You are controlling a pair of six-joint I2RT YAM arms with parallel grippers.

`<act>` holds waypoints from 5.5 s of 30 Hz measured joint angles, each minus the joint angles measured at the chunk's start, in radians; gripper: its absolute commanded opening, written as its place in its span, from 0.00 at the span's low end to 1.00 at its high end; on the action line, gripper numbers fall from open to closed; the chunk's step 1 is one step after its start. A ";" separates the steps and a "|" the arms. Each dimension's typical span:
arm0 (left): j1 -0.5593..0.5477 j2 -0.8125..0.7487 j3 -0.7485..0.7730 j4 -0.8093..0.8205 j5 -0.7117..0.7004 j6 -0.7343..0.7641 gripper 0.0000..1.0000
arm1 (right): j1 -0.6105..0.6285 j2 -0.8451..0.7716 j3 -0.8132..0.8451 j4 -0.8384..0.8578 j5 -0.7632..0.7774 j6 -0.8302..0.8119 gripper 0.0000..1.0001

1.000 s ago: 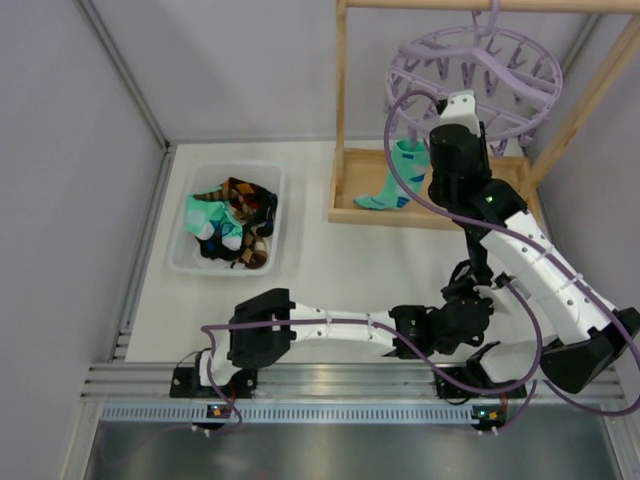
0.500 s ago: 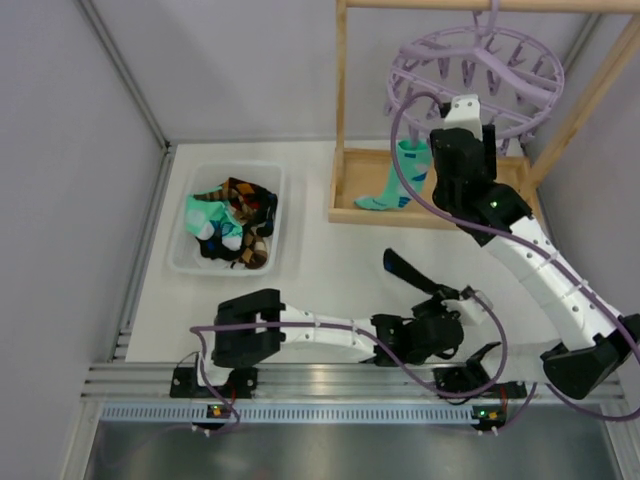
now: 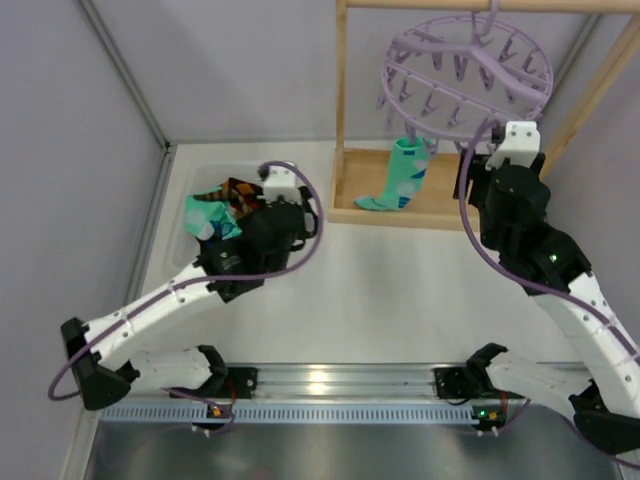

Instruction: Remove the socks clipped to the hanger

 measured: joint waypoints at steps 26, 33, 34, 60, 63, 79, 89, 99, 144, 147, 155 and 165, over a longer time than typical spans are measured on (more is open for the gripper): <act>0.984 0.656 0.379 -0.187 0.697 -0.159 0.00 | -0.002 -0.370 -0.240 0.001 -0.237 0.111 0.80; 0.911 0.774 0.299 -0.164 0.781 -0.198 0.00 | -0.002 -0.381 -0.264 0.001 -0.266 0.112 0.80; 0.905 0.779 0.299 -0.161 0.782 -0.200 0.00 | -0.002 -0.385 -0.264 0.000 -0.267 0.112 0.80; 0.843 0.516 0.256 -0.147 0.635 -0.282 0.00 | -0.002 -0.414 -0.291 0.009 -0.295 0.112 0.81; 0.819 0.461 0.256 -0.148 0.624 -0.287 0.00 | -0.002 -0.414 -0.291 0.009 -0.295 0.112 0.81; 0.843 0.352 0.296 -0.140 0.756 -0.286 0.00 | -0.002 -0.415 -0.291 0.009 -0.321 0.119 0.81; 0.974 0.570 0.257 -0.122 0.799 -0.298 0.00 | -0.002 -0.417 -0.296 0.014 -0.340 0.119 0.81; 1.001 0.734 0.192 -0.041 0.724 -0.385 0.00 | -0.002 -0.417 -0.310 0.016 -0.352 0.119 0.81; 0.588 -0.009 -0.014 0.066 0.702 -0.091 0.98 | -0.002 -0.504 -0.313 -0.031 -0.340 0.126 0.99; 0.535 0.018 -0.093 0.273 0.928 -0.005 0.98 | -0.002 -0.570 -0.325 -0.049 -0.351 0.134 1.00; 0.526 0.406 -0.062 0.615 1.286 0.088 0.98 | -0.002 -0.624 -0.307 -0.106 -0.450 0.137 1.00; 0.483 0.821 0.290 0.709 1.452 0.137 0.98 | -0.002 -0.690 -0.309 -0.118 -0.613 0.129 0.99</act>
